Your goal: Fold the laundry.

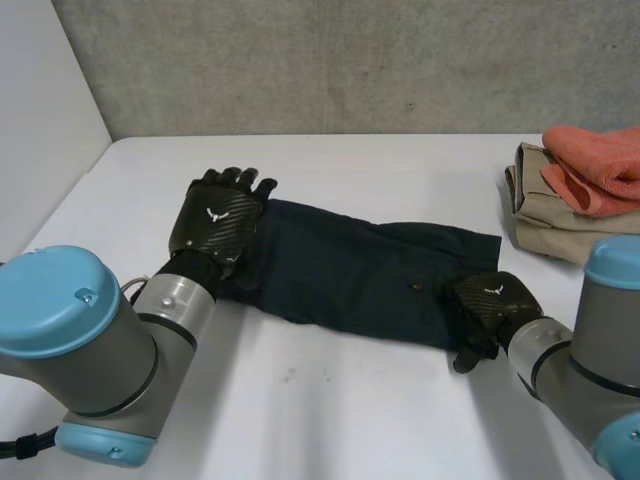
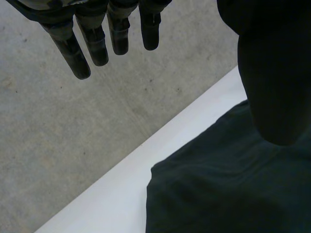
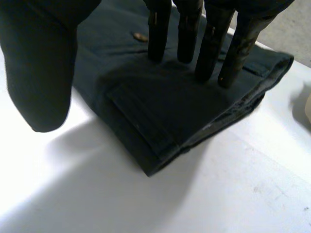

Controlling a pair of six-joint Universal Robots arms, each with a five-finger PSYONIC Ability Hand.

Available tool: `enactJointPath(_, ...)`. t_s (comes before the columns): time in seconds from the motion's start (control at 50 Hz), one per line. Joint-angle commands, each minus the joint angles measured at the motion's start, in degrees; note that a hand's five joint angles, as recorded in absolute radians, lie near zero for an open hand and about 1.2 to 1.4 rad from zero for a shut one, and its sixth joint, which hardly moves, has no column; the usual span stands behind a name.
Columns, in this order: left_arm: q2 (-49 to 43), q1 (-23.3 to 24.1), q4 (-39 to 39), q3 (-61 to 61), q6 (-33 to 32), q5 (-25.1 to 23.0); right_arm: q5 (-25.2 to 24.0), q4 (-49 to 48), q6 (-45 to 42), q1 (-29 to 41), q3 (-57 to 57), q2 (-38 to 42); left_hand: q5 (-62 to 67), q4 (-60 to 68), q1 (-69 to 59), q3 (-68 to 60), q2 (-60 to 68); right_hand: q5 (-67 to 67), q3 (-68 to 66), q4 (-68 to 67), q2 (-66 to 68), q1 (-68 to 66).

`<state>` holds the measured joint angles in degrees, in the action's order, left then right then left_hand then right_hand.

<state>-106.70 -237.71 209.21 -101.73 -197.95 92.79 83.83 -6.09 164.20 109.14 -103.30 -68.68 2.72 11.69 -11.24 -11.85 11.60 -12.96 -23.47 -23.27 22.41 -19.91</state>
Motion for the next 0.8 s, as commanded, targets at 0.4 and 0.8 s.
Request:
enactJointPath(0.4, 3.78, -0.65, -2.31, -1.63, -0.42, 0.02, 2.05, 0.98, -20.30, -10.43, -2.79, -12.08, -2.72, -1.69, 1.24, 1.85, -1.60, -57.04, -56.53, -56.73, 57.59, -60.09)
enactJointPath(0.8, 9.59, -5.65, -3.45, -4.71, -0.24, -0.16, -16.49, -6.39, -43.70, 10.73, 15.05, 0.38, -2.72, -1.69, 1.24, 1.85, -1.60, -57.04, -56.53, -56.73, 57.59, -60.09)
